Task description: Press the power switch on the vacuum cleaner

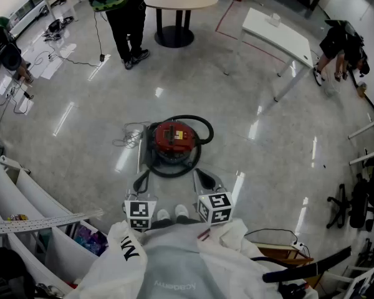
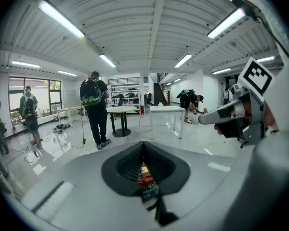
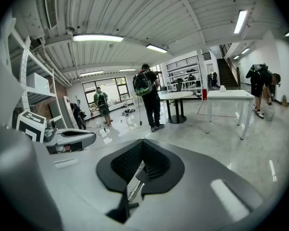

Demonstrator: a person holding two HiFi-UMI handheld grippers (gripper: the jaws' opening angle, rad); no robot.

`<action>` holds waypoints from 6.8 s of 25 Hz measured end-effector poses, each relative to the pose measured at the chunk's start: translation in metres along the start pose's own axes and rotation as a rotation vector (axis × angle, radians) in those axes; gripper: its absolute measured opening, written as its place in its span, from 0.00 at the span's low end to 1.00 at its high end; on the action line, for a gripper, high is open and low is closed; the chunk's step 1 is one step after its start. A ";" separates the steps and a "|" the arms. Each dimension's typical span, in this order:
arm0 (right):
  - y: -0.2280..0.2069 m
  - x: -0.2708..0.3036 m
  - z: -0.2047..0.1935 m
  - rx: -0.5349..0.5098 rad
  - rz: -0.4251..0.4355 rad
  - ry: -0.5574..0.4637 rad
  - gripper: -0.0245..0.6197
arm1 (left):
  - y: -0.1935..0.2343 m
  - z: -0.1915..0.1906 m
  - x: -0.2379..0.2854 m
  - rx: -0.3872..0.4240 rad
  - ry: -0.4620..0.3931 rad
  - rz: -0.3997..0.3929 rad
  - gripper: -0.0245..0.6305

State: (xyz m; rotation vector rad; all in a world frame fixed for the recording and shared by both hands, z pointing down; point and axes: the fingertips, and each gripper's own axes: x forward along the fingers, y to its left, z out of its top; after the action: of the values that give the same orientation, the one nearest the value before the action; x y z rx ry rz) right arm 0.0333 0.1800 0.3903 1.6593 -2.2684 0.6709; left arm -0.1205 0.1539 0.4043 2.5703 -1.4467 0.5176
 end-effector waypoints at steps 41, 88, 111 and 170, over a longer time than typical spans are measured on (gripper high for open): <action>-0.057 0.012 0.002 0.076 0.043 0.002 0.04 | -0.031 0.008 0.040 0.042 0.062 0.016 0.04; -0.027 0.088 0.040 0.053 -0.146 0.022 0.04 | 0.043 0.036 0.122 0.041 -0.016 -0.204 0.04; -0.052 0.098 0.031 0.102 -0.182 0.064 0.04 | 0.031 0.026 0.152 0.038 0.051 -0.254 0.04; -0.158 0.202 -0.007 0.094 0.018 0.262 0.04 | 0.014 -0.019 0.252 -0.022 0.221 -0.071 0.04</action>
State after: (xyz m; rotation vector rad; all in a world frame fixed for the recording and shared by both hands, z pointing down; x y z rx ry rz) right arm 0.1179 -0.0227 0.5224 1.4926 -2.0971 0.9516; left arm -0.0166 -0.0495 0.5132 2.4466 -1.2761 0.7437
